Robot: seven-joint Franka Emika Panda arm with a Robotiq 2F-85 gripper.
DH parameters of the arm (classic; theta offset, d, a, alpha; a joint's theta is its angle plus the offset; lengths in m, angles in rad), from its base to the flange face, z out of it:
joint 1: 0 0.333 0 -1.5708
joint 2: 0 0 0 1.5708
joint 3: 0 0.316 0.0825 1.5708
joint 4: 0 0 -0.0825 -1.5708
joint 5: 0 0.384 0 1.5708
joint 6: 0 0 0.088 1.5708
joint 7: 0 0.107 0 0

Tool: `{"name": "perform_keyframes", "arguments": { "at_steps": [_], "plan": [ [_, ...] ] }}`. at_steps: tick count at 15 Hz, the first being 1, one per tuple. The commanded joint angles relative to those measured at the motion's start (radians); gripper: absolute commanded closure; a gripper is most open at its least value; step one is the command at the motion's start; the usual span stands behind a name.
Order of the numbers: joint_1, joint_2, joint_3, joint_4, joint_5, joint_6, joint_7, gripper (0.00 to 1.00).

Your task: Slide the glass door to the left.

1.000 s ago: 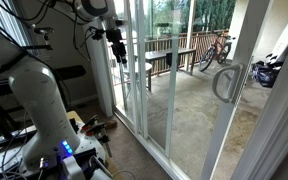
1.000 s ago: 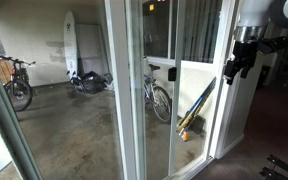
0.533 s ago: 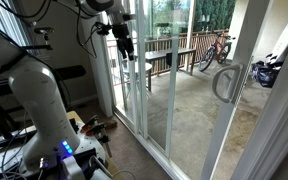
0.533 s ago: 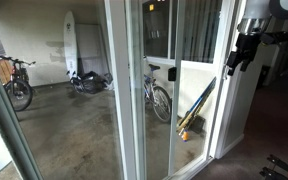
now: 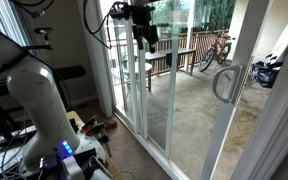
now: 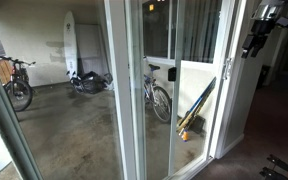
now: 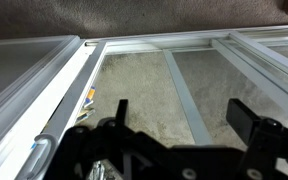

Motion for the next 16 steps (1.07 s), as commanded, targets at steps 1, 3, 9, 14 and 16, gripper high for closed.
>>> {"name": "perform_keyframes", "arguments": {
  "at_steps": [1, 3, 9, 14, 16],
  "plan": [
    [-0.030, 0.147, -0.095, 0.219, 0.006, -0.089, -0.136, 0.00],
    [-0.038, 0.226, -0.147, 0.335, 0.018, -0.120, -0.193, 0.00],
    [-0.060, 0.488, -0.186, 0.547, 0.052, -0.143, -0.221, 0.00],
    [-0.091, 0.540, -0.149, 0.562, 0.034, -0.115, -0.192, 0.00],
    [-0.098, 0.562, -0.147, 0.583, 0.033, -0.124, -0.192, 0.00]
  ]
}}
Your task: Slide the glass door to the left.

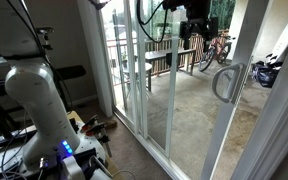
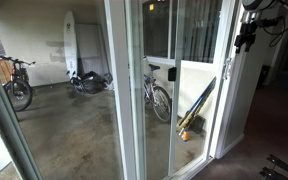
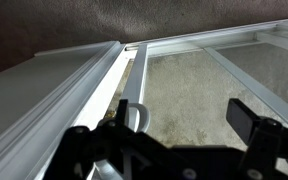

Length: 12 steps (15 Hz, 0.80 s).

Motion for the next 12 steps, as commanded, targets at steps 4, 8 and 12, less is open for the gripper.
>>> {"name": "perform_keyframes", "arguments": {
  "at_steps": [4, 8, 12],
  "plan": [
    [-0.041, 0.003, 0.038, 0.015, 0.002, -0.013, -0.002, 0.00],
    [-0.053, 0.016, 0.048, -0.020, -0.017, 0.030, -0.054, 0.00],
    [-0.095, 0.064, 0.037, 0.004, -0.001, 0.083, -0.105, 0.00]
  ]
}}
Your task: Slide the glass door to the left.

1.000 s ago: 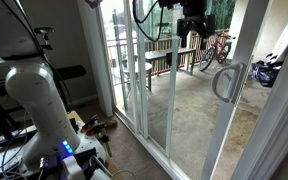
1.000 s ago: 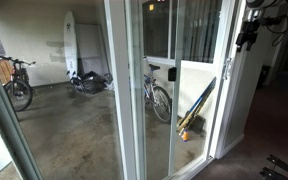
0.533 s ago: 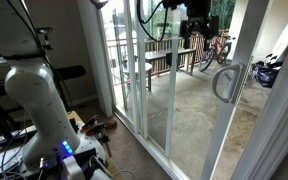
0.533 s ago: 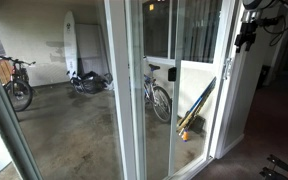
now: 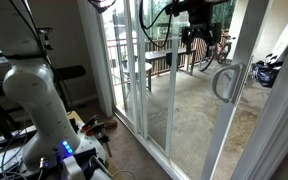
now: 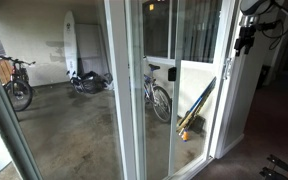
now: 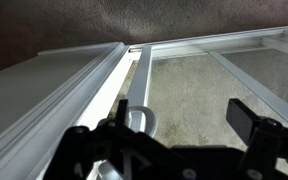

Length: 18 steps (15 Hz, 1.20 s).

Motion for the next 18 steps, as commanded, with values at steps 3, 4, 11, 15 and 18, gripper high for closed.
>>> {"name": "perform_keyframes", "arguments": {
  "at_steps": [3, 4, 11, 15, 18],
  "plan": [
    [-0.088, 0.053, 0.003, 0.016, 0.027, 0.125, -0.091, 0.00],
    [-0.100, 0.064, 0.003, 0.022, 0.033, 0.140, -0.098, 0.00],
    [-0.143, 0.154, 0.015, 0.166, 0.046, 0.004, -0.164, 0.00],
    [-0.162, 0.205, 0.029, 0.272, 0.062, -0.042, -0.163, 0.00],
    [-0.185, 0.243, 0.036, 0.322, 0.083, -0.034, -0.163, 0.00]
  ]
}}
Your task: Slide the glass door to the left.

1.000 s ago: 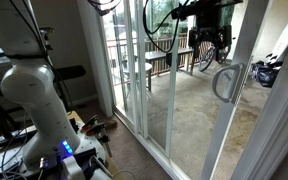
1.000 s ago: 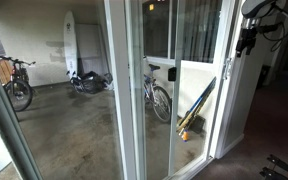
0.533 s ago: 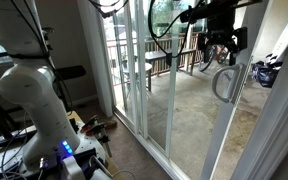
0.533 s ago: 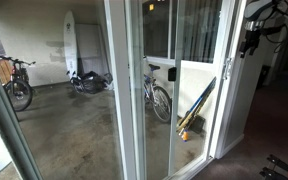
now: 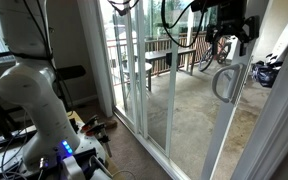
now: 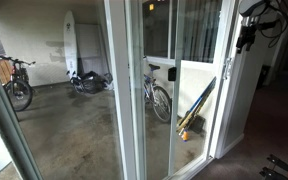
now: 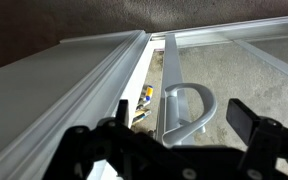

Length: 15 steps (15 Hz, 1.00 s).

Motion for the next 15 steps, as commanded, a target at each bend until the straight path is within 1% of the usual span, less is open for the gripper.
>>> {"name": "perform_keyframes", "arguments": {
  "at_steps": [1, 5, 7, 8, 10, 15],
  "plan": [
    [-0.054, 0.062, 0.021, 0.086, 0.048, -0.027, -0.045, 0.00],
    [-0.096, 0.121, 0.035, 0.156, 0.080, -0.043, -0.051, 0.00],
    [-0.112, 0.139, 0.045, 0.186, 0.081, -0.084, -0.057, 0.00],
    [-0.097, 0.114, 0.044, 0.138, 0.052, -0.033, -0.011, 0.00],
    [-0.106, 0.131, 0.048, 0.164, 0.053, -0.056, -0.015, 0.00],
    [-0.114, 0.145, 0.052, 0.179, 0.064, -0.061, -0.029, 0.00]
  ]
}}
